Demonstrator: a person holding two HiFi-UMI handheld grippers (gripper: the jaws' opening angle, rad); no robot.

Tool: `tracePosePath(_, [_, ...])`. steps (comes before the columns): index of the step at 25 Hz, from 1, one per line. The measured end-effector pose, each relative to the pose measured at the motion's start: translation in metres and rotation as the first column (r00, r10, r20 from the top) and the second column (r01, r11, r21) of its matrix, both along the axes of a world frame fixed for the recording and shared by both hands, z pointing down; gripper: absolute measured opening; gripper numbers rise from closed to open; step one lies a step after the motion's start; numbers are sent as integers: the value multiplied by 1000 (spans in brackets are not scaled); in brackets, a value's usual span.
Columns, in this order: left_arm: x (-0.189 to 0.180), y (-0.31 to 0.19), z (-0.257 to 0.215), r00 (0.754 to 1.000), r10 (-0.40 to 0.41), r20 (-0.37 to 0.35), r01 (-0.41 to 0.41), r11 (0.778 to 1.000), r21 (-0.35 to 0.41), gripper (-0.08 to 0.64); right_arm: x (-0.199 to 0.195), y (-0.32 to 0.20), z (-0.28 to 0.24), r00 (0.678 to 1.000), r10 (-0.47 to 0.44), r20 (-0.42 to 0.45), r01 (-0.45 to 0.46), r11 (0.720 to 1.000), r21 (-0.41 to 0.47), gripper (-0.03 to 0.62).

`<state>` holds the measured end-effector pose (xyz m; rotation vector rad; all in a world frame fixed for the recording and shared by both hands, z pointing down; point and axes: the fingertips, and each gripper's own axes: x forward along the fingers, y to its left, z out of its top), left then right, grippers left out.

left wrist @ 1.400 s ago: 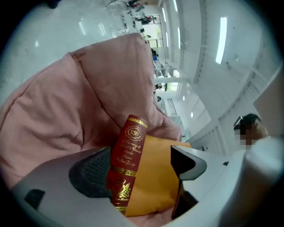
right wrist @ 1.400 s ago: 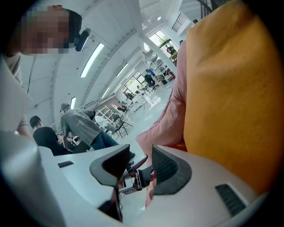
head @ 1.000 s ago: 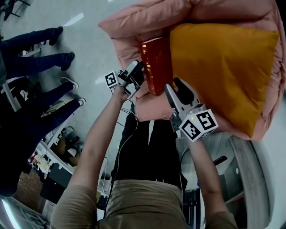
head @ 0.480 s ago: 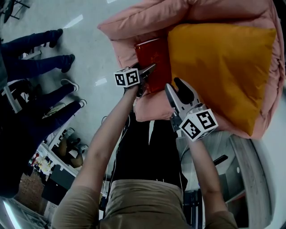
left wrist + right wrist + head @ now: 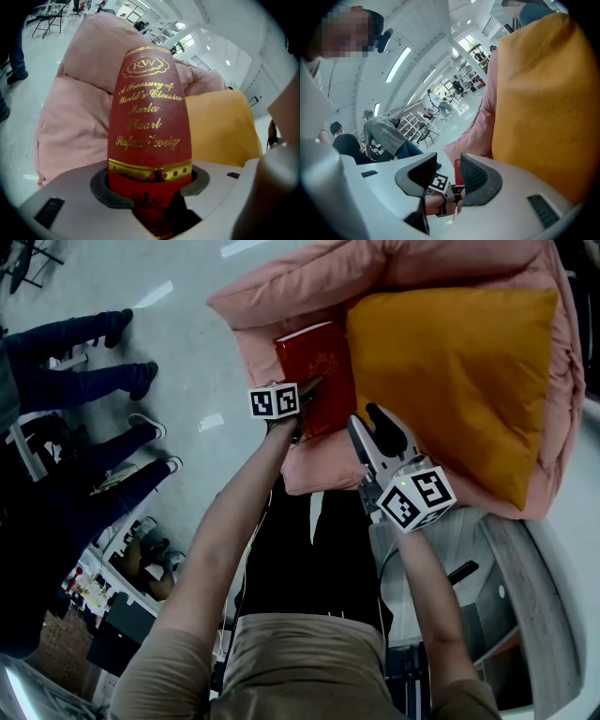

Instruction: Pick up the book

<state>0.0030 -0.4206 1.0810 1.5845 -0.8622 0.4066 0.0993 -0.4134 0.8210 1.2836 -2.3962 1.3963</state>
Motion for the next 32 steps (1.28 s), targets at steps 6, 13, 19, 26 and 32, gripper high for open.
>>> tracePosePath(6, [-33, -4, -87, 996, -52, -77, 60, 993, 97, 250, 5, -2, -43, 999, 23, -35, -21, 998, 57, 163])
tracePosePath(13, [-64, -4, -226, 995, 12, -96, 18, 954, 299, 250, -14, 2, -104, 998, 11, -61, -4, 992, 125, 163])
tracePosePath(19, [-97, 8, -326, 992, 7, -123, 44, 911, 409, 250, -46, 2, -162, 997, -21, -77, 36, 979, 198, 162])
tracePosePath(26, [-155, 32, -421, 986, -37, -161, 112, 867, 486, 250, -86, 5, -237, 994, -36, -100, 61, 961, 269, 163])
tracePosePath(32, [-212, 58, -472, 983, -68, -168, 146, 844, 515, 252, -120, 22, -285, 992, -40, -120, 74, 952, 298, 163])
